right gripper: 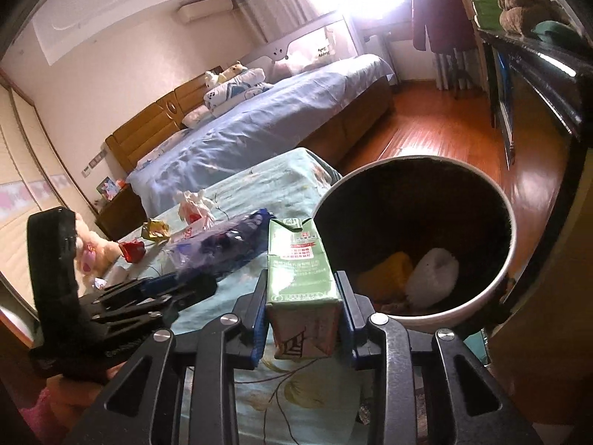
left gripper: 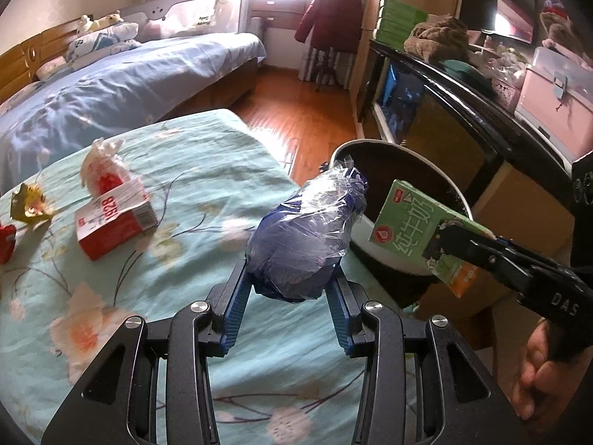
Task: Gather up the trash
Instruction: 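Carry the carton and wrapper over the bin, then open both tools over the bin to drop the carton and wrapper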
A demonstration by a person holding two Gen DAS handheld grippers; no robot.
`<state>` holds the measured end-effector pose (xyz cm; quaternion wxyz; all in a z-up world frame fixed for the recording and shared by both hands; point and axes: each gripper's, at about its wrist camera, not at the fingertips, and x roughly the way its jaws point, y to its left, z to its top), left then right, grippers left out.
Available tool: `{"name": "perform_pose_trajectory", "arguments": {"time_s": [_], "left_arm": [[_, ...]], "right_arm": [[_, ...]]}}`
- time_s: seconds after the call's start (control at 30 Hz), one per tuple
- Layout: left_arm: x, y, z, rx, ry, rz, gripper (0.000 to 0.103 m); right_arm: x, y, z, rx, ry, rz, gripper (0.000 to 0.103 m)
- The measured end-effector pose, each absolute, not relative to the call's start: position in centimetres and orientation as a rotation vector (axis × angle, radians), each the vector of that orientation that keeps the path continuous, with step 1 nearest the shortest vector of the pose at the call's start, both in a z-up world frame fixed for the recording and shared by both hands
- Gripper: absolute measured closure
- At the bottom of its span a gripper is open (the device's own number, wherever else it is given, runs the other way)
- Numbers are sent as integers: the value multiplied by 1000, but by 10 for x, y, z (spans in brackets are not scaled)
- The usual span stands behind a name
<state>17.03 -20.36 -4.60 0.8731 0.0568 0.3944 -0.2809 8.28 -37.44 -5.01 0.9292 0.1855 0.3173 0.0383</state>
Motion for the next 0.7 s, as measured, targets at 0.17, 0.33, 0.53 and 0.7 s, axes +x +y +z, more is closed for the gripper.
{"name": "perform_pose_trajectory", "arguments": {"time_s": [0.17, 0.33, 0.53, 0.7], "left_arm": [[170, -215, -43, 138, 818, -599, 64], [171, -230, -41, 164, 815, -621, 64], [173, -255, -41, 202, 817, -647, 63], [178, -275, -43, 236, 826, -662, 63]], "right_arm": [[78, -388, -42, 378, 616, 37, 71], [78, -412, -47, 384, 616, -24, 70], [79, -432, -53, 377, 621, -84, 70], [83, -437, -57, 362, 628, -106, 70]]}}
